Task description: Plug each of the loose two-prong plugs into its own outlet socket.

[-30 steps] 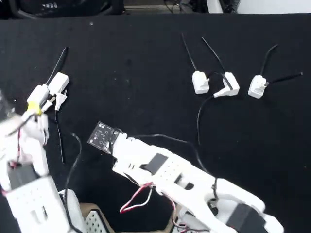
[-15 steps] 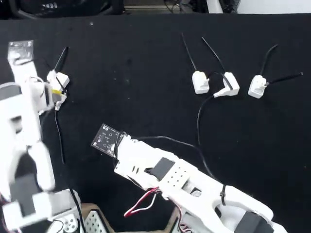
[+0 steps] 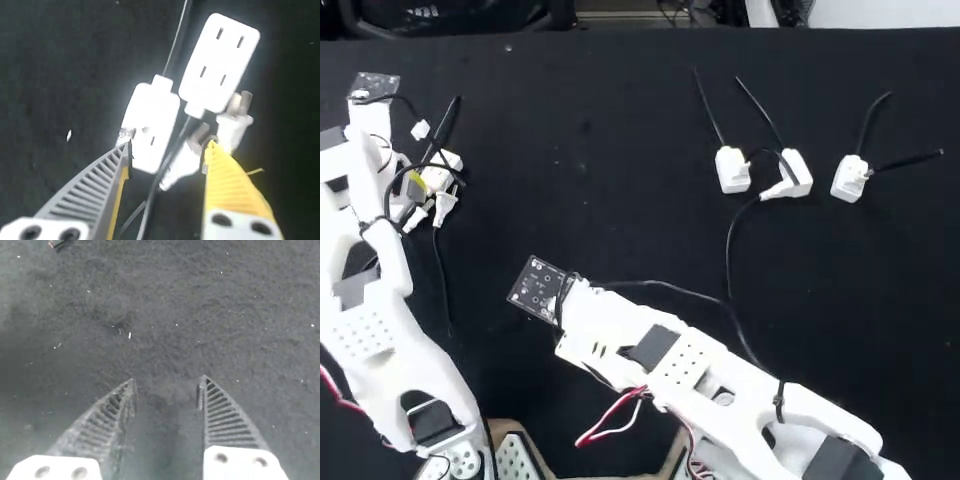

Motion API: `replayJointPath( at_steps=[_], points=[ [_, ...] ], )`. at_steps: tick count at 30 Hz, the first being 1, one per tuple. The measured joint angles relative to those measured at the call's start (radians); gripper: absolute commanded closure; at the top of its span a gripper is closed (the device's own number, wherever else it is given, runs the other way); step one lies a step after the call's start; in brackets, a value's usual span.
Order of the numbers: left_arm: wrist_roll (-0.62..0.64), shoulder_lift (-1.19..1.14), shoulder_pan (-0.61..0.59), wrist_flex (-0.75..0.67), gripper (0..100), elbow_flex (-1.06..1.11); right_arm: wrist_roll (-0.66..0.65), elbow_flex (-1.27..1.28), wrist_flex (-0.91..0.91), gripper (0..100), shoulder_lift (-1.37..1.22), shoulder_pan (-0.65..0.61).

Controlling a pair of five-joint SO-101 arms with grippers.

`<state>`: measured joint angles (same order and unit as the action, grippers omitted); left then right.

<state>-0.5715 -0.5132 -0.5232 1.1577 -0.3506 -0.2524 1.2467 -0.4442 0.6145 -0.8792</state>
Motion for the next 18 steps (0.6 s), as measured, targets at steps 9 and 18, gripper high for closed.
replayJointPath(
  at_steps=[9,18],
  points=[
    [-0.051,-0.195,-0.005,0.0,76,-0.224,0.0,0.0,0.0,81.8,0.0,0.0],
    [-0.052,-0.341,-0.023,-0.003,77,-0.364,0.0,0.0,0.0,81.8,0.0,0.0]
  ],
)
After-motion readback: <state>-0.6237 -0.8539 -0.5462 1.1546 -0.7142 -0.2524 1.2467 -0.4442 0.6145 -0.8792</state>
